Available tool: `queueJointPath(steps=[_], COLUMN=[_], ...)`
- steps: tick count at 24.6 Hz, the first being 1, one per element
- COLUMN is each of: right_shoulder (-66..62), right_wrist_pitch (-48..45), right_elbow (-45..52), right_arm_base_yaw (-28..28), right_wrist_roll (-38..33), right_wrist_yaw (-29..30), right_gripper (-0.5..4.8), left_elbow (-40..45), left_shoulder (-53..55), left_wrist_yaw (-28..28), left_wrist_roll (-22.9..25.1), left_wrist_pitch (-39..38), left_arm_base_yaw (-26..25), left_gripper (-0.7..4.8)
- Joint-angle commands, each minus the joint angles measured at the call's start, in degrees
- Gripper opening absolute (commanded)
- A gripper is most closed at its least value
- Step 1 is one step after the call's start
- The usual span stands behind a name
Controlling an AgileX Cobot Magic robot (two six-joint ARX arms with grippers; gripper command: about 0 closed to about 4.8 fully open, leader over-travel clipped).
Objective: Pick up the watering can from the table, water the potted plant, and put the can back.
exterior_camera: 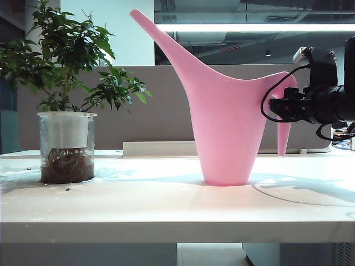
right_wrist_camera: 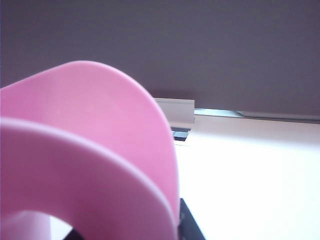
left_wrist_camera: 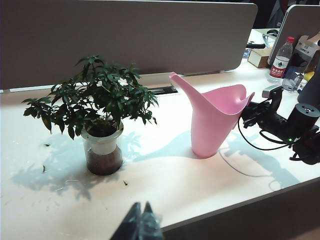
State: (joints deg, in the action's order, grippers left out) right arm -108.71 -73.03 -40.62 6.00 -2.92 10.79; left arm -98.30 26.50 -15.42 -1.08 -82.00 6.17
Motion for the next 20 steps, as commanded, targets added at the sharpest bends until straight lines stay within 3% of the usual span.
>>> queueJointPath(steps=[1,3,9,14,16,18,20], right_shoulder=[0.42,0.42,2.08,10.23,13.92,18.6,23.45], right_wrist_pitch=[-0.98,-0.94,-0.94,-0.92,-0.94,-0.92,-0.94], right_elbow=[0.07,0.17,1.66,10.16,13.73,17.88,22.01], right_arm_base_yaw=[0.11,0.13,0.11,0.11,0.13,0.15,0.15], right_wrist_roll=[-0.66,-0.66,-0.66,-0.07,-0.09,-0.07,-0.04], right_wrist_yaw=[0.92,0.92,0.92,0.7,0.74,1.14,1.33], right_gripper=[2.18,2.73,2.76,2.72,2.12,0.81,0.38], left_elbow=[-0.11,-0.11,-0.11,-0.09,-0.09,-0.09,-0.09], left_shoulder=[0.04,0.04,0.04,0.04,0.04,0.04,0.04], left_wrist_yaw=[-0.04,-0.07,-0.07,-0.07,-0.07,-0.07,-0.07], left_wrist_roll=[0.22,0.22,0.22,0.22,0.22,0.22,0.22], left_wrist_pitch=[-0.15,-0.13,-0.15,-0.15,-0.15,-0.15,-0.15], left_arm_base_yaw=[0.04,0.04,0.04,0.04,0.04,0.04,0.04], left_gripper=[-0.05,-0.05,-0.05,-0.05,-0.05,-0.05,-0.05])
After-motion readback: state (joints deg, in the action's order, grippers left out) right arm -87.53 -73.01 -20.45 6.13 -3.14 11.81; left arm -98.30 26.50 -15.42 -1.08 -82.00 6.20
